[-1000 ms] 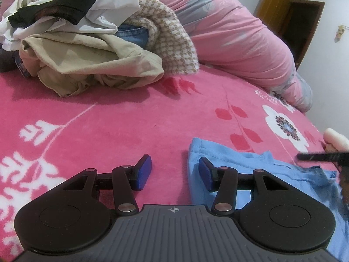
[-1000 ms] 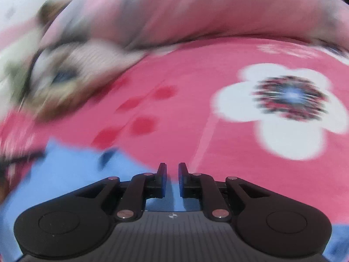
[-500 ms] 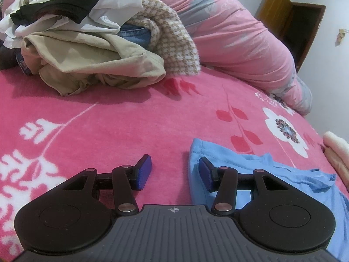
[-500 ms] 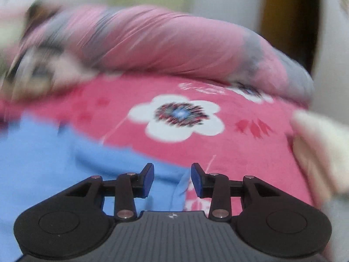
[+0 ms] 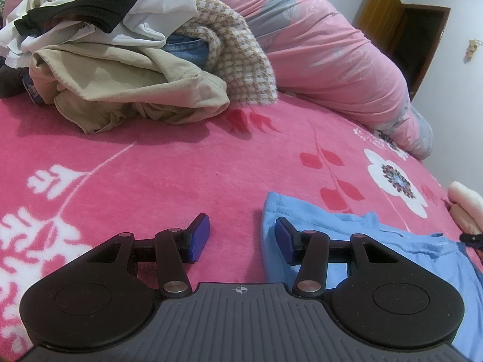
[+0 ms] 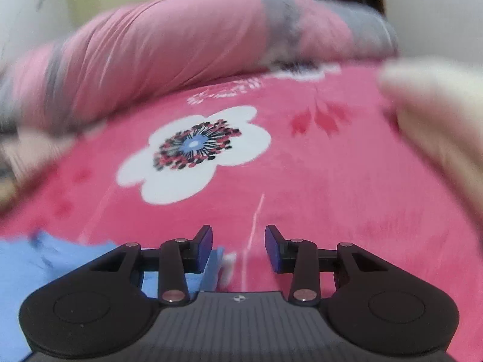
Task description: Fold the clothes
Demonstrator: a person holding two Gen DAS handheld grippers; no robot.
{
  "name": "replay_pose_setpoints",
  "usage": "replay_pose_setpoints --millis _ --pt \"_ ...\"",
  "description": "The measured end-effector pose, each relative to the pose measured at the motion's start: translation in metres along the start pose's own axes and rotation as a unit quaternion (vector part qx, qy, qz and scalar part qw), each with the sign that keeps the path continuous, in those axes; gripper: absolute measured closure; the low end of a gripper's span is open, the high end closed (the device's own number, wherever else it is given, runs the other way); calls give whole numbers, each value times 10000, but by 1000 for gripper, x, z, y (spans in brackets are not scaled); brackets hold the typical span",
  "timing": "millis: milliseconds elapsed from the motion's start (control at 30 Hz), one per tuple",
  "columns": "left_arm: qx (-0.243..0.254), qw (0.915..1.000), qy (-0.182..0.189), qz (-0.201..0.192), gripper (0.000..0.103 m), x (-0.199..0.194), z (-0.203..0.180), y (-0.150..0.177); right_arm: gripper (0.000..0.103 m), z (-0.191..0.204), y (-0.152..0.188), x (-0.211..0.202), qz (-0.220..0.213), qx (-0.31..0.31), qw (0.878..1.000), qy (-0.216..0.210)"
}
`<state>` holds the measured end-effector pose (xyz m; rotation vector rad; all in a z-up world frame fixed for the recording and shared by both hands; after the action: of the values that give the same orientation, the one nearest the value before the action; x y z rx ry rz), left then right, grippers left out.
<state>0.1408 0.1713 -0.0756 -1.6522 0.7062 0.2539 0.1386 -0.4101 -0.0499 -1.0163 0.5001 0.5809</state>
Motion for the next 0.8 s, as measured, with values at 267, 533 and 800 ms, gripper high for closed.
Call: replay_pose_setpoints --millis 267,533,800 --pt "-65 10000 36 -23 55 -1 2 0 87 -16 17 -3 519 587 9942 -734" --pt "-140 9999 80 -46 55 -2 3 1 100 -48 16 8 408 1400 9848 -944" --pt "-316 9991 78 -261 55 -14 8 -2 98 -61 20 18 433 1776 9747 -1284"
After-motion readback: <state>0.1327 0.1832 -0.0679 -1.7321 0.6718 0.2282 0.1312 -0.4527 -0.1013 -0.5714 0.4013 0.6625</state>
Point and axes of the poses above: each gripper's, at about its wrist camera, not at the fingertips, and x roughly the way its jaws point, z to its left, y to its underside, the point moved 1 cm from there along x, roughly the way its jaws point, and after that the axes turned 10 degrees about x, right-handed, at the moved point
